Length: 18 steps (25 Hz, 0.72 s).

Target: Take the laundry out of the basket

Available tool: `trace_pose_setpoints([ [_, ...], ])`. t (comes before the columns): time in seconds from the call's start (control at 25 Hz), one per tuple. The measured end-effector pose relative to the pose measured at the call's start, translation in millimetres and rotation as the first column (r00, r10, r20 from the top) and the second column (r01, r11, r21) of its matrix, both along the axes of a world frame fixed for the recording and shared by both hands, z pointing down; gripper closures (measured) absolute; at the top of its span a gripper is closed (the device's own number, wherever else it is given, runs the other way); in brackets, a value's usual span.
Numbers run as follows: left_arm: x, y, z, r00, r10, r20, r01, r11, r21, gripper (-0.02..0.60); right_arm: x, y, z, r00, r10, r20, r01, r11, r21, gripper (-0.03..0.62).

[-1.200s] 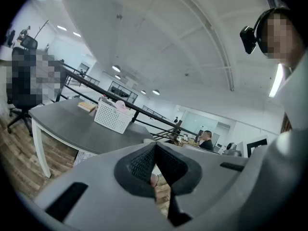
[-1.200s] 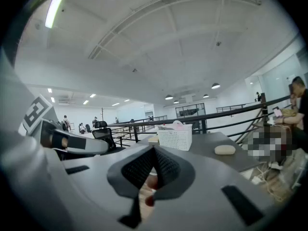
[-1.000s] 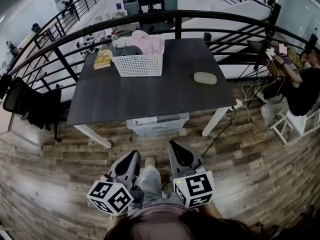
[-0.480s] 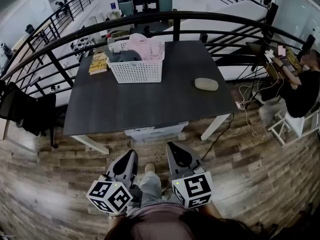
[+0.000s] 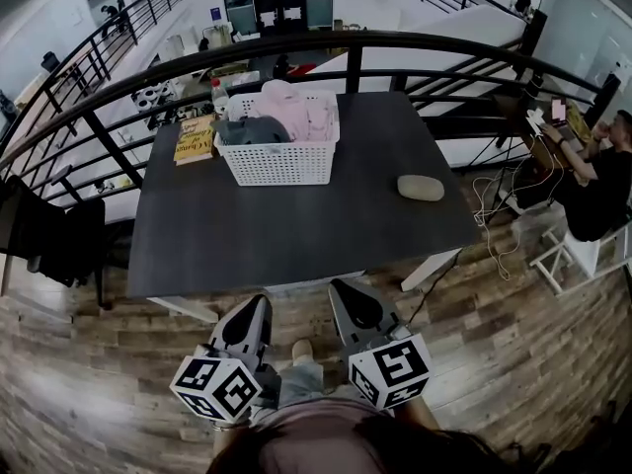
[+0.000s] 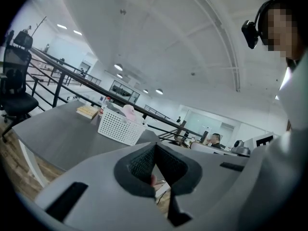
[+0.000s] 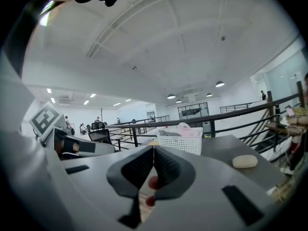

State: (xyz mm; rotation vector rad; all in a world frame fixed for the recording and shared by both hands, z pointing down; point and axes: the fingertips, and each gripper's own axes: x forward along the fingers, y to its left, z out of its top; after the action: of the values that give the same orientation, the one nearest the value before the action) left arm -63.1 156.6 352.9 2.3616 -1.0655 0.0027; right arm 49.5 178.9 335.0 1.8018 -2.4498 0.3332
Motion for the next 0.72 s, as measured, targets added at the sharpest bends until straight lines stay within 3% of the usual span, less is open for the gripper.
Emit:
trace_pose_setpoints([
  [0.4,-29,-79,-2,1.000,0.030,0.002,-0.030,1.000,0.010,0.583,-34,-77,-9,1.000,-0.003,0.026,0.002,1.000,0.018,0.577],
  [0.72,-44,-110,5,0.998,0.058,-0.003,-0.058,0.998,0.008,0.583,-47,-107,-7,0.999,0.029,0.026,-0.029,0.999,0.015,0.577],
])
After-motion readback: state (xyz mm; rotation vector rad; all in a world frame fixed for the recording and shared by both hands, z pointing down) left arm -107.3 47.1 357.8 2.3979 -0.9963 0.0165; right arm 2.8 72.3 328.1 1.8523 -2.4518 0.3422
